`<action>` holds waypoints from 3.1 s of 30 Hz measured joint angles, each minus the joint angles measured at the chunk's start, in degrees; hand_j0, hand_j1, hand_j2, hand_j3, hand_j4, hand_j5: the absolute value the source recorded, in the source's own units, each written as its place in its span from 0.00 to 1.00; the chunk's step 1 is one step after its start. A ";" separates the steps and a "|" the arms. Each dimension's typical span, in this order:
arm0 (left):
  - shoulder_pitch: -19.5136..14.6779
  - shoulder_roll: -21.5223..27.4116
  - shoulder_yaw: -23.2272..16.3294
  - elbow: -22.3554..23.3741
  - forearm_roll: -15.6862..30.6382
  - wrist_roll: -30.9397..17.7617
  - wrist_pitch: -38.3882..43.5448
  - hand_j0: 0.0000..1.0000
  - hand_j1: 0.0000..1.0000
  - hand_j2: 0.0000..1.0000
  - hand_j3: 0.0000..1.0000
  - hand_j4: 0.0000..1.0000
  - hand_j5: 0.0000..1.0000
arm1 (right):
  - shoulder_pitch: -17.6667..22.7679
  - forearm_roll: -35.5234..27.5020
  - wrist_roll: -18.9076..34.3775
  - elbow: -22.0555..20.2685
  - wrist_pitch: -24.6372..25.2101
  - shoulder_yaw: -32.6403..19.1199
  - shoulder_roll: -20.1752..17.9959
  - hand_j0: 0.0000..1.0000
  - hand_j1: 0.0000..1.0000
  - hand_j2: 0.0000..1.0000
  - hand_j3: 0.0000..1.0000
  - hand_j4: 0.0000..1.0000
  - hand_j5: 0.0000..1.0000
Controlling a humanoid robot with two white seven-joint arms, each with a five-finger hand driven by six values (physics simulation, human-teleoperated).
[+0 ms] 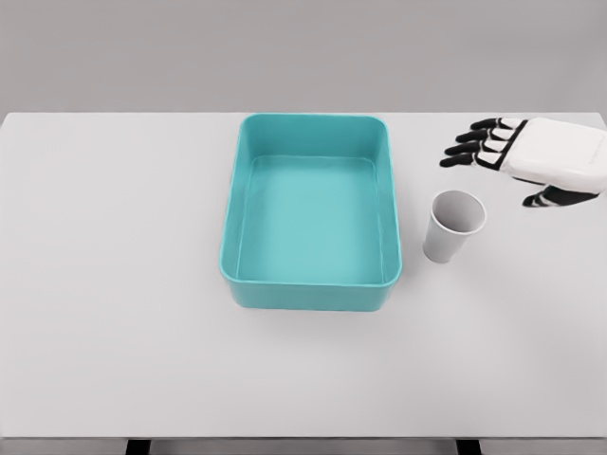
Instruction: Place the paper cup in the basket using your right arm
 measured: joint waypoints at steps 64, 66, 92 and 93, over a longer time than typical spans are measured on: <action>0.00 0.00 0.00 0.00 0.00 0.00 0.00 1.00 1.00 1.00 1.00 1.00 1.00 | 20.65 -45.74 2.04 32.23 7.97 -10.54 27.78 1.00 1.00 1.00 1.00 1.00 1.00; 0.00 0.00 0.00 0.00 0.02 0.00 0.00 1.00 1.00 1.00 1.00 1.00 1.00 | 20.65 -45.99 2.04 32.52 8.09 -10.54 28.21 1.00 1.00 1.00 1.00 1.00 1.00; 0.00 0.00 0.00 0.00 -0.01 0.00 0.00 1.00 1.00 1.00 1.00 1.00 1.00 | 19.69 -46.26 2.04 35.81 8.75 -8.34 33.00 1.00 1.00 1.00 1.00 1.00 1.00; 0.00 0.00 -0.01 0.01 -0.01 0.00 0.00 1.00 1.00 1.00 1.00 1.00 1.00 | 19.60 -46.38 2.05 35.98 8.97 -8.34 33.02 1.00 1.00 1.00 1.00 1.00 1.00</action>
